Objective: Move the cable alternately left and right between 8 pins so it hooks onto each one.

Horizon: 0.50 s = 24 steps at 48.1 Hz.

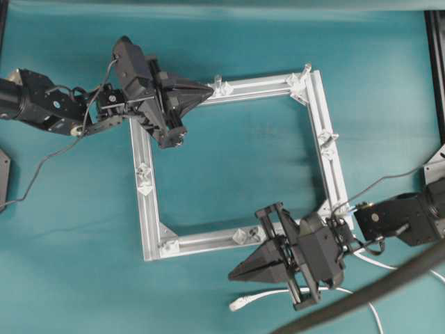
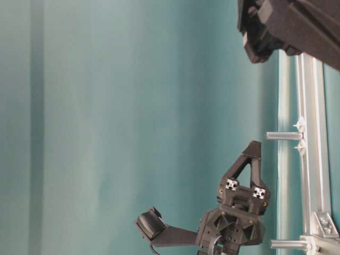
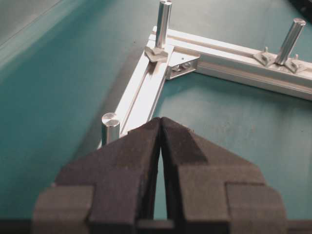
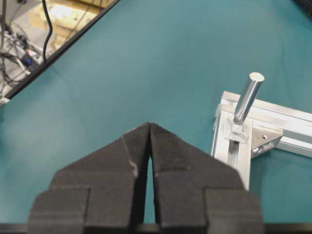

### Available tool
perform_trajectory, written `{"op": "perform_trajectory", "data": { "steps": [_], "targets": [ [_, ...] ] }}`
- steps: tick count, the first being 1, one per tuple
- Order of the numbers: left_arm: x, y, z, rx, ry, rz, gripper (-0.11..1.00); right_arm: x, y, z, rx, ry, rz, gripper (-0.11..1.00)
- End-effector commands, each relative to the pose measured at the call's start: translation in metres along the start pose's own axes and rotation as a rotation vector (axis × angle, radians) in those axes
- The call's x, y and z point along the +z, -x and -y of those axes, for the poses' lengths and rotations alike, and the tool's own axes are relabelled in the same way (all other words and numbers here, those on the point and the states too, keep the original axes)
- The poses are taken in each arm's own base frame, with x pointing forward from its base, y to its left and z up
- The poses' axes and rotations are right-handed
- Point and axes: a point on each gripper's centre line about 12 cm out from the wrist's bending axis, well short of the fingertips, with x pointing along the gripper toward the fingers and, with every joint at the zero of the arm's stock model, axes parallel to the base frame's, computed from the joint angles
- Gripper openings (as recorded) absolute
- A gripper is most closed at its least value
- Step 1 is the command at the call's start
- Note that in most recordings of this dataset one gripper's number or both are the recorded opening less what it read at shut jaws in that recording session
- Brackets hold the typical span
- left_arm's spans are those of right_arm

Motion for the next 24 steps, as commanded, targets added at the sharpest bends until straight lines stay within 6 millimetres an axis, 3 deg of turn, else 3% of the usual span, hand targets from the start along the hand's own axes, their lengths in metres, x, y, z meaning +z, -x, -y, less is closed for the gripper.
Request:
{"op": "perform_trajectory", "data": {
  "steps": [1,11,18,21,24],
  "targets": [
    [0.029,0.007,0.014,-0.058,-0.077,0.054,0.0,0.015,-0.001,-0.004,0.01,-0.001,0.045,0.0],
    [0.052,0.03,0.022,-0.077,-0.103,-0.003,0.0,0.028,-0.008,-0.008,0.028,-0.02,-0.115,0.0],
    [0.068,0.049,0.029,-0.099,-0.103,-0.01,0.02,0.033,-0.016,-0.031,0.088,0.0,-0.213,0.0],
    [0.072,0.056,0.031,-0.107,-0.104,-0.013,0.08,0.041,-0.018,-0.043,0.112,-0.017,-0.195,0.0],
    [0.074,0.062,0.033,-0.114,-0.104,-0.02,0.22,0.046,-0.02,-0.047,0.114,-0.069,-0.188,0.0]
  ]
}}
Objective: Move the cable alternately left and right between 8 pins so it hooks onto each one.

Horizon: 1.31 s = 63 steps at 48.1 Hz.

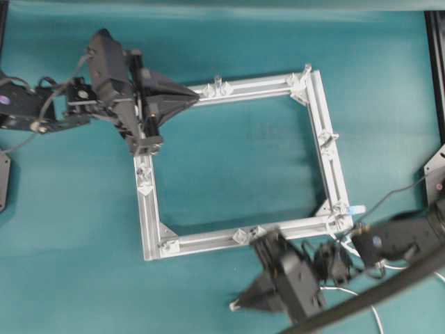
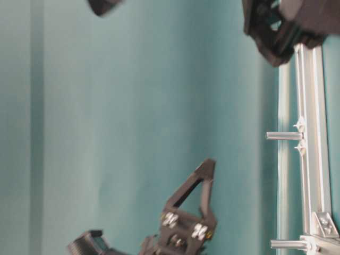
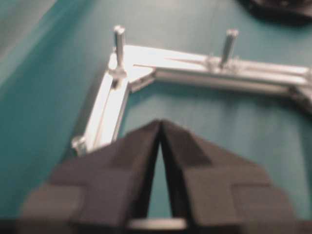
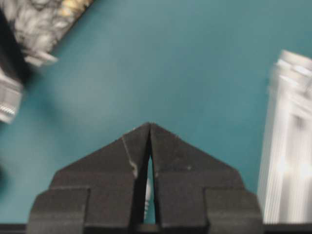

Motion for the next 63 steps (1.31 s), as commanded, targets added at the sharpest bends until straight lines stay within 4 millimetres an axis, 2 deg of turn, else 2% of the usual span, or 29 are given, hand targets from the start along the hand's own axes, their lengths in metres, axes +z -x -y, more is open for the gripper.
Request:
{"op": "perform_trajectory", "data": {
  "steps": [1,5,12,21,25,33,37,49,63],
  "targets": [
    [0.015,0.012,0.005,-0.018,-0.012,0.029,0.28,0.024,0.003,-0.006,0.012,-0.052,0.058,0.0],
    [0.014,0.02,0.008,-0.028,-0.01,0.008,0.43,0.02,0.0,-0.006,0.015,-0.159,0.047,0.0],
    [0.009,0.035,0.013,-0.045,-0.018,-0.028,0.57,0.012,-0.006,-0.007,0.021,-0.313,0.025,0.0],
    [0.003,0.065,0.015,-0.062,-0.024,-0.014,0.8,0.011,-0.009,-0.006,0.018,-0.349,0.009,0.03],
    [0.001,0.079,0.015,-0.066,-0.033,0.003,0.81,0.011,-0.01,-0.006,0.014,-0.348,-0.006,0.14],
    [-0.004,0.099,0.014,-0.07,-0.062,-0.004,0.81,0.008,-0.011,-0.006,0.001,-0.314,-0.064,0.51],
    [-0.001,0.104,0.014,-0.071,-0.087,0.011,0.81,0.001,-0.013,-0.005,-0.004,-0.26,-0.121,0.61],
    [-0.003,0.108,0.013,-0.071,-0.124,0.01,0.81,-0.029,-0.03,-0.004,-0.015,-0.099,-0.286,0.63],
    [-0.004,0.108,0.014,-0.076,-0.127,0.009,0.81,-0.027,-0.04,0.004,-0.068,-0.103,-0.367,0.63]
  ]
}}
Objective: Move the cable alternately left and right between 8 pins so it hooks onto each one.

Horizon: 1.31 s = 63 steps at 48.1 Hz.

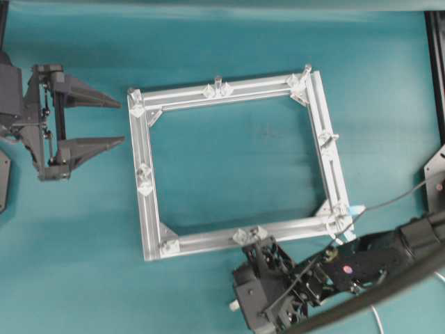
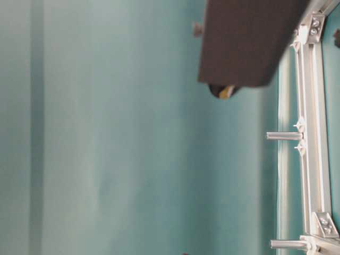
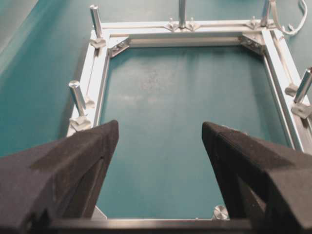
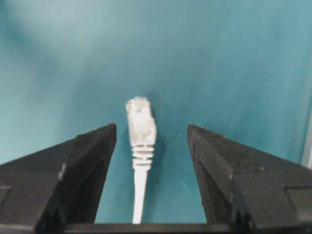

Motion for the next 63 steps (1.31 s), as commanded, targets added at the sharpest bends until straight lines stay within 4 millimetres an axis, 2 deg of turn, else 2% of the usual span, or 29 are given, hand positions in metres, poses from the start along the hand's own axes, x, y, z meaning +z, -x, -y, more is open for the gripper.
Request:
{"op": "perform_trajectory", "data": {
  "steps": [1,10,23,35,42,54,63],
  "targets": [
    [0.004,0.0,0.001,-0.005,-0.014,0.014,0.81,0.015,0.004,-0.001,-0.002,0.001,0.032,0.63],
    [0.004,0.0,0.002,-0.008,-0.013,0.014,0.81,0.012,0.003,0.0,-0.006,0.002,0.019,0.55],
    [0.004,0.0,0.003,-0.011,-0.014,0.015,0.81,-0.001,-0.005,-0.002,-0.007,0.005,-0.021,0.19],
    [0.002,0.003,0.003,-0.013,-0.014,0.016,0.81,-0.005,-0.005,-0.004,-0.021,-0.021,-0.06,0.18],
    [0.003,0.006,0.003,-0.012,-0.014,0.028,0.81,0.008,0.021,-0.001,-0.054,-0.048,-0.053,0.18],
    [-0.004,0.01,0.004,-0.014,-0.014,0.018,0.81,0.02,0.088,0.015,-0.195,-0.034,-0.068,0.18],
    [-0.005,0.01,0.003,-0.013,-0.014,0.015,0.81,0.001,0.125,0.036,-0.364,-0.199,-0.115,0.18]
  ]
}}
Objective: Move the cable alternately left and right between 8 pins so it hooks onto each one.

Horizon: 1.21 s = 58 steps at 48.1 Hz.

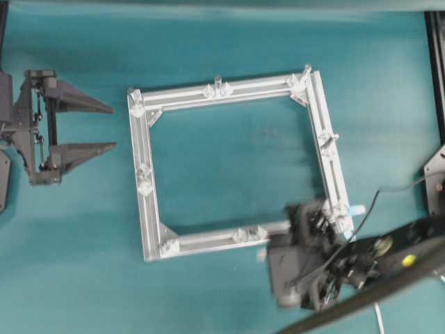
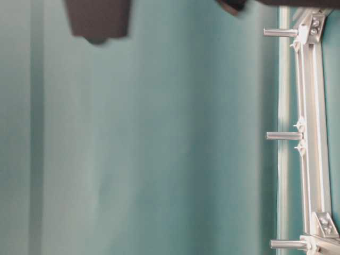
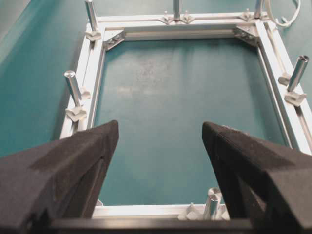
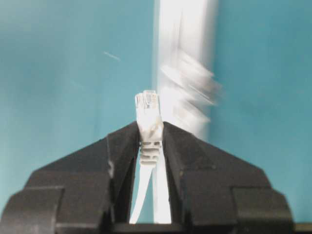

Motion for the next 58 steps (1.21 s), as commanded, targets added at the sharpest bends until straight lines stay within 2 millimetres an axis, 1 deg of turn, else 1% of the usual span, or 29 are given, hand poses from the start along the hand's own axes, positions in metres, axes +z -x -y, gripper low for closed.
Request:
{"op": "perform_trajectory", "data": {
  "steps": [1,4,9,13,17,21,24,29,36,41,45,49,53,58],
  "targets": [
    [0.004,-0.001,0.0,-0.001,-0.012,0.014,0.81,-0.003,0.018,0.016,-0.063,-0.083,0.014,0.18],
    [0.003,-0.001,0.0,0.001,-0.012,0.011,0.81,-0.009,0.018,0.028,-0.105,-0.163,0.013,0.18],
    [0.005,-0.001,-0.001,0.002,-0.013,0.015,0.81,-0.008,0.012,0.05,-0.159,-0.327,0.029,0.18],
    [0.006,-0.001,0.0,0.001,-0.014,0.018,0.81,0.001,0.003,0.07,-0.188,-0.446,0.048,0.18],
    [0.007,-0.001,0.0,0.001,-0.014,0.02,0.81,0.011,-0.008,0.084,-0.188,-0.495,0.062,0.18],
    [0.005,-0.001,0.0,0.001,-0.015,0.015,0.81,0.027,-0.022,0.09,-0.17,-0.523,0.084,0.18],
    [0.003,0.0,0.0,0.0,-0.017,0.012,0.81,0.042,-0.031,0.091,-0.147,-0.539,0.106,0.18],
    [0.004,0.0,0.003,-0.014,-0.021,0.016,0.81,0.064,-0.043,0.087,-0.114,-0.558,0.137,0.18],
    [0.003,0.001,0.011,-0.046,-0.031,0.014,0.81,0.084,-0.049,0.082,-0.078,-0.559,0.172,0.18],
    [0.0,0.002,0.02,-0.086,-0.042,0.007,0.81,0.088,-0.052,0.073,-0.037,-0.531,0.193,0.18],
    [-0.002,0.006,0.03,-0.128,-0.053,0.015,0.81,0.09,-0.053,0.06,0.0,-0.483,0.205,0.18],
    [0.0,0.019,0.035,-0.159,-0.058,0.061,0.81,0.092,-0.053,0.046,0.026,-0.429,0.21,0.18],
    [0.003,0.037,0.033,-0.16,-0.051,0.128,0.81,0.093,-0.053,0.033,0.042,-0.389,0.212,0.18],
    [0.007,0.064,0.028,-0.155,-0.036,0.249,0.81,0.1,-0.049,0.024,0.057,-0.359,0.229,0.18]
  ]
}}
